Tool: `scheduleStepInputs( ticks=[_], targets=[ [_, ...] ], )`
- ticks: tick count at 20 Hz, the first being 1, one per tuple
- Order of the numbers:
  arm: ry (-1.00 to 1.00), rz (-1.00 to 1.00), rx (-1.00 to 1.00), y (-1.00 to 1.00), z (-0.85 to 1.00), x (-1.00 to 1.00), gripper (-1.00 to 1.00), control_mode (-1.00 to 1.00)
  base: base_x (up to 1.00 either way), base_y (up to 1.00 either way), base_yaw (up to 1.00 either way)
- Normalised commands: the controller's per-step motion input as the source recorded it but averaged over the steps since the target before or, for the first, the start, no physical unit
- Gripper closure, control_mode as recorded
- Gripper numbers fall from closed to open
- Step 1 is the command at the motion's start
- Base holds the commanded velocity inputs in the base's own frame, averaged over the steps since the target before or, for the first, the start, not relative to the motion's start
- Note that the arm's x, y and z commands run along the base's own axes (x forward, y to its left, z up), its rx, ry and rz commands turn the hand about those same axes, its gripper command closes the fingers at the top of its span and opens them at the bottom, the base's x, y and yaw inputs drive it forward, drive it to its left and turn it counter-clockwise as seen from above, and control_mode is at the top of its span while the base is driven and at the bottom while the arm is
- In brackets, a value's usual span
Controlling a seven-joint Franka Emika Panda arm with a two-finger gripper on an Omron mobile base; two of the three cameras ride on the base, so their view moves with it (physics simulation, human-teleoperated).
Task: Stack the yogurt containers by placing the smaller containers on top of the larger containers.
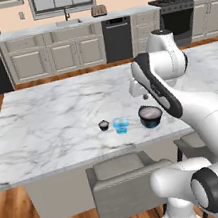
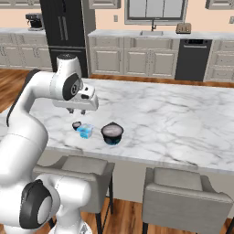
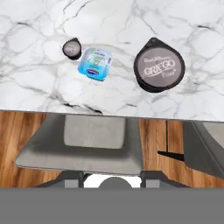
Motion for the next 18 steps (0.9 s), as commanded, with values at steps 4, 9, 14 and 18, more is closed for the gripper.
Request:
scheduleStepInputs(
  ticks=[4, 9, 14, 18],
  targets=[
    [0.00, 0.00, 0.00, 0.00, -0.05, -0.03, -1.00, -1.00, 0.00, 0.00, 0.00],
    [0.00, 0.01, 0.00, 0.00, -0.16, -0.06, -1.00, -1.00, 0.00, 0.00, 0.00],
    [-0.04, 0.02, 0.00, 0.01, -0.14, -0.03, -1.00, -1.00, 0.00, 0.00, 0.00],
    [-0.12, 0.01, 0.00, 0.02, -0.02, -0.03, -1.00, -1.00, 0.00, 0.00, 0.00]
  ],
)
